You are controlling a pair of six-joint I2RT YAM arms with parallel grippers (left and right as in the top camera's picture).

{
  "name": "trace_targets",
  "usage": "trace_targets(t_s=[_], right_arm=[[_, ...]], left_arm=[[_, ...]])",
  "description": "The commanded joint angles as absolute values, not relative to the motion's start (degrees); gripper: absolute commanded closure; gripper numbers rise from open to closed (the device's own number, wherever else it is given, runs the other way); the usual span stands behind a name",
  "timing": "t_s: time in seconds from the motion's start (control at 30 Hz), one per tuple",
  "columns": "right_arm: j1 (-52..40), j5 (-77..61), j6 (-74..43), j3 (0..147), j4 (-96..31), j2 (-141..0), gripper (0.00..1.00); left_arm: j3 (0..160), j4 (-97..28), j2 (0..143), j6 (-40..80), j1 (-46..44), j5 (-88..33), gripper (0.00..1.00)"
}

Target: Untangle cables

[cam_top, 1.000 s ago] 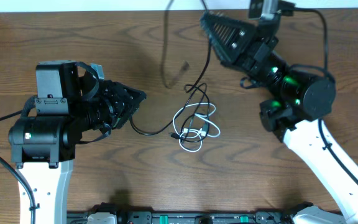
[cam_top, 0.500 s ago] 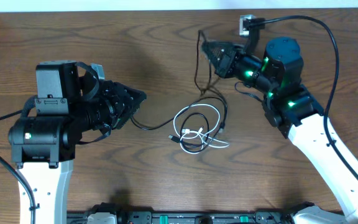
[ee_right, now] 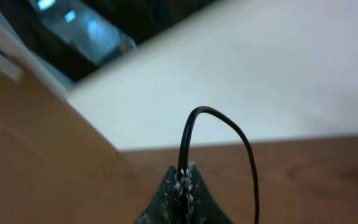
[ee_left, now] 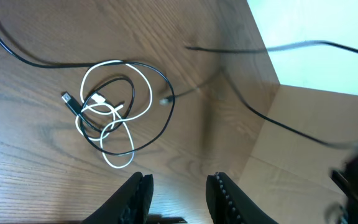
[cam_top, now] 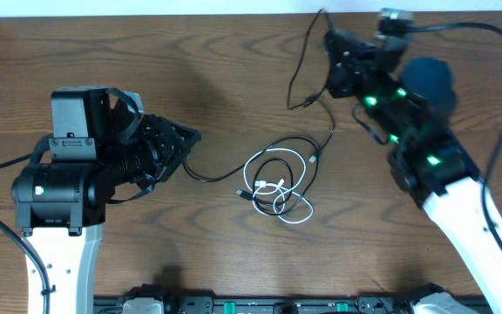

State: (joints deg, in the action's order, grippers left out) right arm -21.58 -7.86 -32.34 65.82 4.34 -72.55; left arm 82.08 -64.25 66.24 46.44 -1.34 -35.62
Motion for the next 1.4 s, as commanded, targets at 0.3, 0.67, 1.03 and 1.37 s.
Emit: trace_targets(t_s=[0.3, 0.67, 1.03, 1.37], right_arm=[[-24.12, -17.65, -57.12, 66.3, -7.29, -66.7, 0.99], [-24.1, -21.06, -70.7, 66.3, -7.53, -68.36, 0.99], [-24.12, -27.92, -72.16, 66.3, -7.9, -68.38, 0.98], [-24.16, -34.11, -76.69, 66.3, -9.98, -68.38, 0.98]], left_arm=[[81.91, -54.08, 66.22, 41.54, -1.45, -53.45, 0.67], [81.91, -53.32, 66.24, 31.46, -5.19, -53.34, 0.67], [81.91, -44.62, 66.94, 31.77, -17.21, -44.12, 0.67], [81.91, -39.62, 70.28, 31.77, -24.4, -38.92, 0.67]])
